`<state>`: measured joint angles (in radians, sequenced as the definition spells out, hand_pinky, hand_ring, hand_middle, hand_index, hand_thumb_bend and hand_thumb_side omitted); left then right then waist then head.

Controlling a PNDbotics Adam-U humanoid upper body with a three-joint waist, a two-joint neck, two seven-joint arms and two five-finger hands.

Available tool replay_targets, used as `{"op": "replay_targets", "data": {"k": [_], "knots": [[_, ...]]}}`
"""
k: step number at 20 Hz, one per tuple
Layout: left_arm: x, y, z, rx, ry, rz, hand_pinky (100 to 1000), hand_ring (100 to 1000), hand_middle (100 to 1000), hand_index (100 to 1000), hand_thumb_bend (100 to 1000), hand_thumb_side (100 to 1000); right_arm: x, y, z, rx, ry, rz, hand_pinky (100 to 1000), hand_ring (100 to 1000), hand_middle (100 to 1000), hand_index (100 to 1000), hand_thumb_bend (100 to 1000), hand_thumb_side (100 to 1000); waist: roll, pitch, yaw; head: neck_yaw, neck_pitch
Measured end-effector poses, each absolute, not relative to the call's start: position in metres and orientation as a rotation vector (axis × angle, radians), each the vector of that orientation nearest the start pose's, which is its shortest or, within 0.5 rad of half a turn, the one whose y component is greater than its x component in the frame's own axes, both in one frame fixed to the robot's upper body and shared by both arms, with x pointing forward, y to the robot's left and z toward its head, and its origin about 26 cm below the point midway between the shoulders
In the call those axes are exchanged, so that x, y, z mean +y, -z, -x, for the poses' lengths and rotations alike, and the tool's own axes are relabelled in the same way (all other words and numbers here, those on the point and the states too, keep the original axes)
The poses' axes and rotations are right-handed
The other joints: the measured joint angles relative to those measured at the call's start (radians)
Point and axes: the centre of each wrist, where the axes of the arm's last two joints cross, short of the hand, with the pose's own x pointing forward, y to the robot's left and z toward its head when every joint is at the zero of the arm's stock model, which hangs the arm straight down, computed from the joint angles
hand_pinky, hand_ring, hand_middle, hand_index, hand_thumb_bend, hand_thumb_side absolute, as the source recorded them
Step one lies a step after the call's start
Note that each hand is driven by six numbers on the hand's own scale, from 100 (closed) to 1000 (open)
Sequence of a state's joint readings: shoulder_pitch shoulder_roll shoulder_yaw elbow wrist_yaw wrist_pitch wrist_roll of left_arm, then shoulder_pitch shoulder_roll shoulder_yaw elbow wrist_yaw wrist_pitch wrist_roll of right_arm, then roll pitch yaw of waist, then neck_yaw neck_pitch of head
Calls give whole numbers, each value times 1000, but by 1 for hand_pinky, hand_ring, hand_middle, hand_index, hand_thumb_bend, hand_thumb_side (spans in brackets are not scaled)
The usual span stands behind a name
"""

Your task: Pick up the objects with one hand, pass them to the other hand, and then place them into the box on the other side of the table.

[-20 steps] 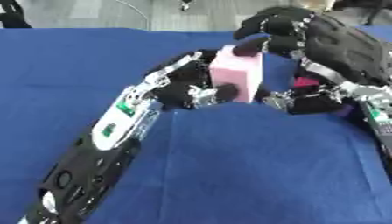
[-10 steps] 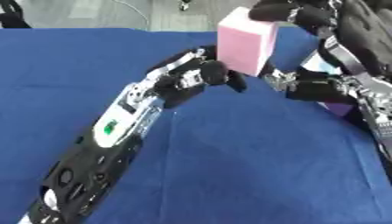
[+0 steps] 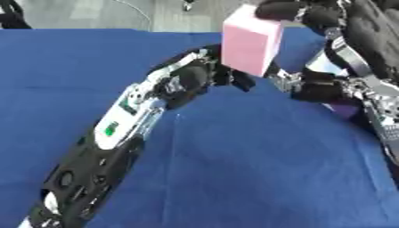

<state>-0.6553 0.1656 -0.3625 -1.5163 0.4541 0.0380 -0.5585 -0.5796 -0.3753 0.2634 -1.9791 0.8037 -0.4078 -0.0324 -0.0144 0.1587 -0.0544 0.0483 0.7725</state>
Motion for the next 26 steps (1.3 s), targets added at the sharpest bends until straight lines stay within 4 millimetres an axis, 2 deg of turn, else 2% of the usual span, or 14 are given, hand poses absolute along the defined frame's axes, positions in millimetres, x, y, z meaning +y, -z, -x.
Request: {"op": "replay_targets", "data": {"k": [2, 6, 11, 13, 16, 20, 23, 24, 25, 26], "knots": [[124, -157, -380, -1786, 883, 935, 758, 691, 708, 791, 860, 637, -185, -256, -310, 2746, 1225, -852, 761, 788, 687, 402, 100, 100, 0, 0, 0, -4, 0], [151, -129, -383, -1788, 710, 804, 755, 686, 703, 787, 827, 649, -214, -261, -313, 2824, 1073, -1030, 696, 799, 659, 426, 100, 100, 0, 0, -1, -37, 0], [197, -97, -373, -1810, 502, 623, 752, 677, 693, 779, 804, 655, -254, -261, -313, 2997, 834, -1288, 606, 830, 625, 468, 100, 100, 1, 0, 6, -136, 0], [213, -92, -365, -1841, 429, 561, 751, 673, 689, 777, 795, 655, -270, -257, -322, 3074, 773, -1403, 563, 846, 609, 483, 100, 100, 1, 0, 14, -178, 0], [231, -94, -354, -1924, 338, 474, 751, 670, 686, 777, 787, 648, -304, -238, -348, 3223, 692, -1604, 514, 864, 591, 508, 100, 100, 3, 0, 31, -231, 0], [242, -114, -341, -2060, 272, 381, 748, 664, 678, 773, 754, 652, -359, -202, -383, 3396, 573, -1891, 468, 884, 574, 554, 100, 141, 9, 0, 58, -287, 0], [246, -128, -333, -2139, 241, 315, 745, 655, 669, 766, 734, 659, -397, -175, -398, 3470, 479, -2116, 467, 890, 579, 635, 100, 159, 9, 0, 73, -313, 0], [247, -132, -330, -2157, 235, 290, 745, 654, 668, 765, 729, 661, -407, -166, -401, 3479, 473, -2193, 480, 892, 591, 687, 100, 137, 9, 0, 77, -319, 0], [248, -136, -327, -2172, 231, 266, 745, 653, 667, 764, 725, 663, -416, -157, -402, 3478, 486, -2264, 486, 894, 599, 704, 100, 182, 9, 0, 79, -324, 0], [249, -138, -325, -2182, 228, 245, 745, 653, 667, 764, 725, 663, -422, -150, -403, 3473, 520, -2327, 486, 894, 599, 704, 100, 182, 9, 0, 80, -327, 0]]}}
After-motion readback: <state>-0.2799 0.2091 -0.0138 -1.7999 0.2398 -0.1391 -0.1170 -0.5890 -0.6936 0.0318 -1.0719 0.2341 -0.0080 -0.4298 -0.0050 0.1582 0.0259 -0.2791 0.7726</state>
